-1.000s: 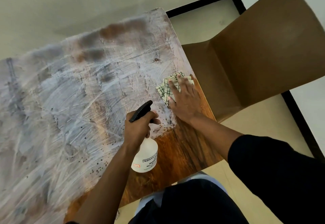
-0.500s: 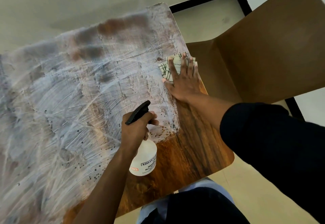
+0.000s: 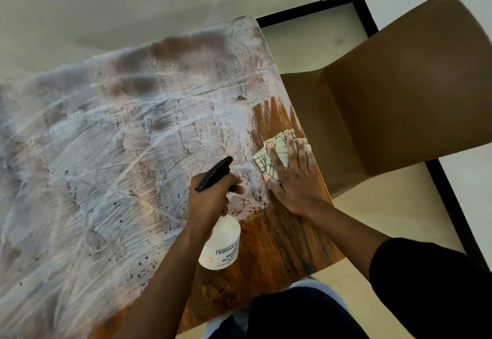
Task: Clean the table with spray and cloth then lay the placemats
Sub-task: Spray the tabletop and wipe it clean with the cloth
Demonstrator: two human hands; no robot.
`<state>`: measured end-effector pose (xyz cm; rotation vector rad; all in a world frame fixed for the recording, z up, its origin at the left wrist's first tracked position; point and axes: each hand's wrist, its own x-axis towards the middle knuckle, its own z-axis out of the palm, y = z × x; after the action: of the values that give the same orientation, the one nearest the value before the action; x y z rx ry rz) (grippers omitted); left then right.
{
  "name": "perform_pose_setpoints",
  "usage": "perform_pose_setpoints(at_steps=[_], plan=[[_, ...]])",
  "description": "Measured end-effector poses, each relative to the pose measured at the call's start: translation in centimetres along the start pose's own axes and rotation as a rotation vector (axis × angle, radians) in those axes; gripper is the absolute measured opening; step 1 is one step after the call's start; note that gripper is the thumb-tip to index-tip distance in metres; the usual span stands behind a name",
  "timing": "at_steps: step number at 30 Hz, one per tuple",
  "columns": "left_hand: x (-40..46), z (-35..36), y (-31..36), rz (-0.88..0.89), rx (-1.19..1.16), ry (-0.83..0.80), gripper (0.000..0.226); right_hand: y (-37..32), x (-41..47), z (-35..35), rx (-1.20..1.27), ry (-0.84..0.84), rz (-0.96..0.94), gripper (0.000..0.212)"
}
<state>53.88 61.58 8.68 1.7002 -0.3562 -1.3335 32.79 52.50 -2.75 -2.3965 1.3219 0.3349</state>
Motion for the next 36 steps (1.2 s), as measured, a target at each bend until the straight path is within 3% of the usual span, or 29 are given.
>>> perform_pose_setpoints(at_steps=[10, 13, 19, 26, 31, 36], plan=[[1.4, 0.7, -0.8, 0.0, 0.031, 0.023, 0.038, 0.2, 12.4, -3.3, 0.023, 0.063, 0.06, 0.076], [1.9, 1.6, -0.4, 0.001, 0.031, 0.032, 0.047, 0.2, 14.4, -3.7, -0.01, 0.055, 0.066, 0.076], [2.5, 3.3, 0.8, -0.008, -0.016, 0.02, 0.046, -0.1, 8.1, -2.1, -0.006, 0.073, -0.066, 0.072], [4.2, 4.0, 1.5, -0.007, 0.041, 0.033, 0.039, -0.1, 0.0, 1.0, 0.018, 0.049, -0.069, 0.071], [5.5, 3.7, 1.9, -0.019, 0.106, 0.041, 0.019, 1.1, 5.4, -0.7, -0.003, 0.079, -0.079, 0.074], [6.6, 3.8, 2.8, -0.001, 0.08, 0.075, 0.035, 1.6, 14.1, -3.7, 0.016, 0.095, -0.019, 0.078]])
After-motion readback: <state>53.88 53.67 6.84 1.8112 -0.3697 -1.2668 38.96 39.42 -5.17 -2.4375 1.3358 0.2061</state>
